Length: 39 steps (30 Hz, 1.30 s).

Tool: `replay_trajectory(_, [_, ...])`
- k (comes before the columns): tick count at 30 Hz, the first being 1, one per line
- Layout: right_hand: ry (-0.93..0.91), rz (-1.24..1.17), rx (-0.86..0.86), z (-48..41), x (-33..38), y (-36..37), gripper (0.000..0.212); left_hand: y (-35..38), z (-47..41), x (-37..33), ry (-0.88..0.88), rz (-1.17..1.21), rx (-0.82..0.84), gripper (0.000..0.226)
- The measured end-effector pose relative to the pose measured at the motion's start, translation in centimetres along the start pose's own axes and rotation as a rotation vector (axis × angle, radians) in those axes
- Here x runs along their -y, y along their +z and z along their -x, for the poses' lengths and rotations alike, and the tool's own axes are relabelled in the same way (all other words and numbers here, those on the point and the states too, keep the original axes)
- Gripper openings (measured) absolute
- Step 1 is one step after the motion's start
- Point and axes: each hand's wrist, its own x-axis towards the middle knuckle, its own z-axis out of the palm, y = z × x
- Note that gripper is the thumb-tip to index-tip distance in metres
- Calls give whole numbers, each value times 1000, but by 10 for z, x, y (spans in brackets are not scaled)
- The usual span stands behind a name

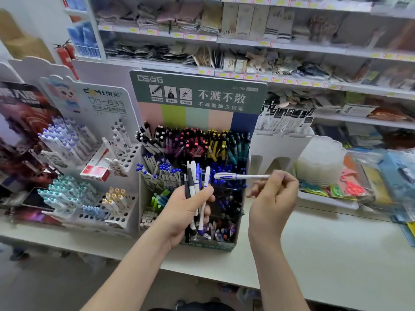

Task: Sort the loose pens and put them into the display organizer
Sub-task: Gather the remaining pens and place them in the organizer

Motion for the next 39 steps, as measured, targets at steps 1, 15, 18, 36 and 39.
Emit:
replay_trajectory(1, [19,-37,66,5,4,1,13,2,-1,0,14,8,-17,27])
replay_trajectory(15, [-253,497,694,38,-38,2,26,15,-11,4,181,-84,-217,26])
replay_trajectory(18, [-287,509,653,50,-41,14,31,7,-10,3,186,-69,-202,21])
replay_trajectory(36, [-71,496,508,102,-46,97,33,-85,-11,-21,219,-147,-141,18])
replay_trajectory(39, [-126,560,524,106,-49,103,30,-97,-13,-27,273,-306,-152,11])
